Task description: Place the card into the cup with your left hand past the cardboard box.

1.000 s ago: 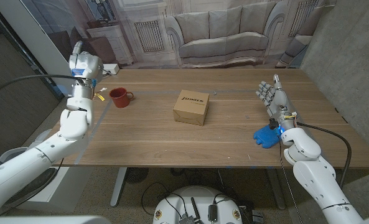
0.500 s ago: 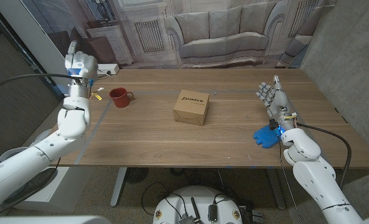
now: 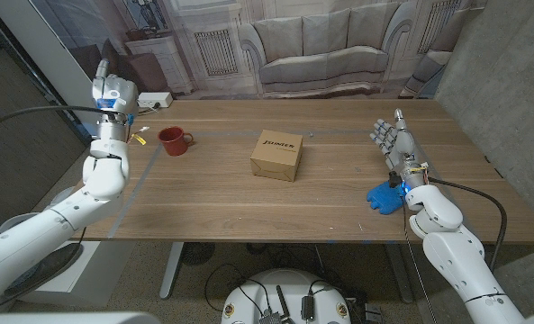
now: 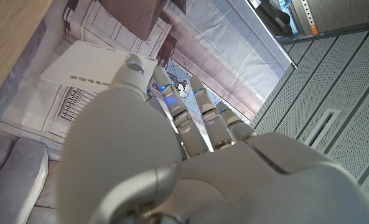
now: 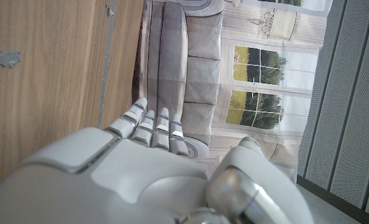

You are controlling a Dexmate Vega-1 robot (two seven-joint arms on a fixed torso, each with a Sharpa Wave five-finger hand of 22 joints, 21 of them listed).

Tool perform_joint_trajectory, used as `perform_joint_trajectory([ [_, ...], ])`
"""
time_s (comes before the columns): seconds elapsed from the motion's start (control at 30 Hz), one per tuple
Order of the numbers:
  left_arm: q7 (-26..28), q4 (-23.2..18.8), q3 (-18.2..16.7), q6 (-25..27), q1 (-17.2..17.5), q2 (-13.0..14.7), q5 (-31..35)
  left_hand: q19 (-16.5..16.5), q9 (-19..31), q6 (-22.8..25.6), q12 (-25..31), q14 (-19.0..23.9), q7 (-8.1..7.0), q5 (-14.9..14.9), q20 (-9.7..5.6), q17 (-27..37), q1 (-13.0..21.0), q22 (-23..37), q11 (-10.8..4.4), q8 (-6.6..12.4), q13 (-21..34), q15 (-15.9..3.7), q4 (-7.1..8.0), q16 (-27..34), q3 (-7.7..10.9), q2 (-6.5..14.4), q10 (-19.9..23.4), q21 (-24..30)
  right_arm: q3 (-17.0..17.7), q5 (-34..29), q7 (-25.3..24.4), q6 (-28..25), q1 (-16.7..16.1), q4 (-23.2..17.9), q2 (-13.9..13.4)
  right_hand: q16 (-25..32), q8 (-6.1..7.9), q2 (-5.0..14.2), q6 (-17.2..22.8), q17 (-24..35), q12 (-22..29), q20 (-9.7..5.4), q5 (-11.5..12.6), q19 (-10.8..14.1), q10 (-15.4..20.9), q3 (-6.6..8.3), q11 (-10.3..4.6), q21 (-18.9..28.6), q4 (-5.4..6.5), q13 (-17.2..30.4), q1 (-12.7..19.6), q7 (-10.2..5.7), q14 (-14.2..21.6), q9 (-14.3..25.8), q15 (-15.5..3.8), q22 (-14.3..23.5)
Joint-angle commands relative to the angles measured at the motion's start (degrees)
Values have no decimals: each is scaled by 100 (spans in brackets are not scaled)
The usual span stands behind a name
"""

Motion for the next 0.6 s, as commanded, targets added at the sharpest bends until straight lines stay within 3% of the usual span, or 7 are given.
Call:
perform_joint_trajectory([
  [0.03,-54,345,214,-38,-284,-151,53,48,12,62,-16,55,-5,-12,-488,17,58,19,14,49,28,-850,4,-11,44,-16,44,-16,27,-10,-42,-58,-1,-10,13,20,17,38,25,21,0,-61,13,58,40,-36,5,-22,-3,21,13,-3,51,24,0,16],
  [0.6,-132,922,631,-224,-769,-421,106,48,13,54,-19,60,-4,-13,-489,15,61,20,17,49,32,-848,15,-24,71,-23,37,-20,57,-37,-66,-64,17,7,41,19,16,43,25,21,-2,-61,13,57,39,-42,3,-24,-5,21,14,0,50,24,3,16],
])
